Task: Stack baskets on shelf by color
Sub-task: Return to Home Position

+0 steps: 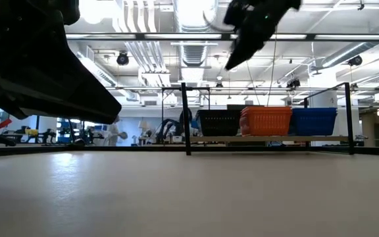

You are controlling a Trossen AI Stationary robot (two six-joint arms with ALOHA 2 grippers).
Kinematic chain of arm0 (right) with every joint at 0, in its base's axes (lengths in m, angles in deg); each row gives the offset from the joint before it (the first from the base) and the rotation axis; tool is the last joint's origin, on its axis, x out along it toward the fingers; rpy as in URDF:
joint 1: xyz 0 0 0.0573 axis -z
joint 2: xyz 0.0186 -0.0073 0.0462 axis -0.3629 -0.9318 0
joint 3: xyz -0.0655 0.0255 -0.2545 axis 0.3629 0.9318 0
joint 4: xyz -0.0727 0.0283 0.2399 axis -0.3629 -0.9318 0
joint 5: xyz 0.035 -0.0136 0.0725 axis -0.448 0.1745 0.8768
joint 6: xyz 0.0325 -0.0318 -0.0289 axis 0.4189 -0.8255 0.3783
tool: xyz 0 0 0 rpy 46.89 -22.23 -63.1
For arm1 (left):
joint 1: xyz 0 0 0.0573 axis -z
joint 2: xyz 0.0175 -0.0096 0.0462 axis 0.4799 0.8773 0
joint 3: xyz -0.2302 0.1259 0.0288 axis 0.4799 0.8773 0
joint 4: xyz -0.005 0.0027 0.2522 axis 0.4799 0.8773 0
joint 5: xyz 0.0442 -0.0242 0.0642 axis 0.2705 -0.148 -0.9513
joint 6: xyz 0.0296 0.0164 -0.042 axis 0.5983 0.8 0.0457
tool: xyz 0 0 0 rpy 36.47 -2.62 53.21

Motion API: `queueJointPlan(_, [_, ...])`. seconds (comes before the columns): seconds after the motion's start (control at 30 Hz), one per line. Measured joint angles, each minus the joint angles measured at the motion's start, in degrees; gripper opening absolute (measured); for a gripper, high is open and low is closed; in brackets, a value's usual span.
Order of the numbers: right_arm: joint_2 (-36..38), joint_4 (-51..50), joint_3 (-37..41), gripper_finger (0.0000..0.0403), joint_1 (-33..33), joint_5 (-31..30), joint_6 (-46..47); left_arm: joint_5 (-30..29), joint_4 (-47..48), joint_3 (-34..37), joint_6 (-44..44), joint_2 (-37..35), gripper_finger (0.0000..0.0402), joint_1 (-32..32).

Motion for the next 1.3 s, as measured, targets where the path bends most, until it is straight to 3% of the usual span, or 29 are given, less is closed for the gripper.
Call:
queueJointPlan(0.2, [15.13, 0.66, 13.55, 0.0105, -9.17, 0.38, 8.79, -0.85, -0.01, -1.6, 3.3, -0.22, 0.0116, 0.22])
queueJointPlan(0.4, [32.46, 11.57, 30.59, 0.0072, -21.42, -0.45, 23.97, -0.91, -0.09, -1.26, 8.03, -3.53, 0.0116, -1.16])
queueJointPlan(0.63, [48.69, 29.05, 47.01, 0.0033, -34.4, -10.47, 32.26, -0.21, -0.63, 4.34, 17.8, -13.02, 0.0108, -5.45])
queueJointPlan(0.8, [54.15, 32.9, 52.75, 0.0011, -38.47, -16.22, 32.45, 7.56, -14.71, 14.79, 30.24, -23.85, 0.0071, -11.53])
queueJointPlan(0.97, [56.72, 38.29, 57.33, 0.0009, -38.94, -16.83, 31.86, 16.14, -33.38, 28.26, 40.72, -35.13, 0.0026, -18.69])
queueJointPlan(1.1, [58.06, 42.02, 60.37, 0.0009, -38.94, -16.88, 31.28, 17.05, -34.5, 36.03, 42.22, -44.7, 0.0003, -21.93])
queueJointPlan(1.3, [61.13, 42.38, 62.38, 0.0008, -38.81, -18.33, 28.35, 17.1, -34.41, 45.41, 42.29, -58.29, 0.0003, -22.8])
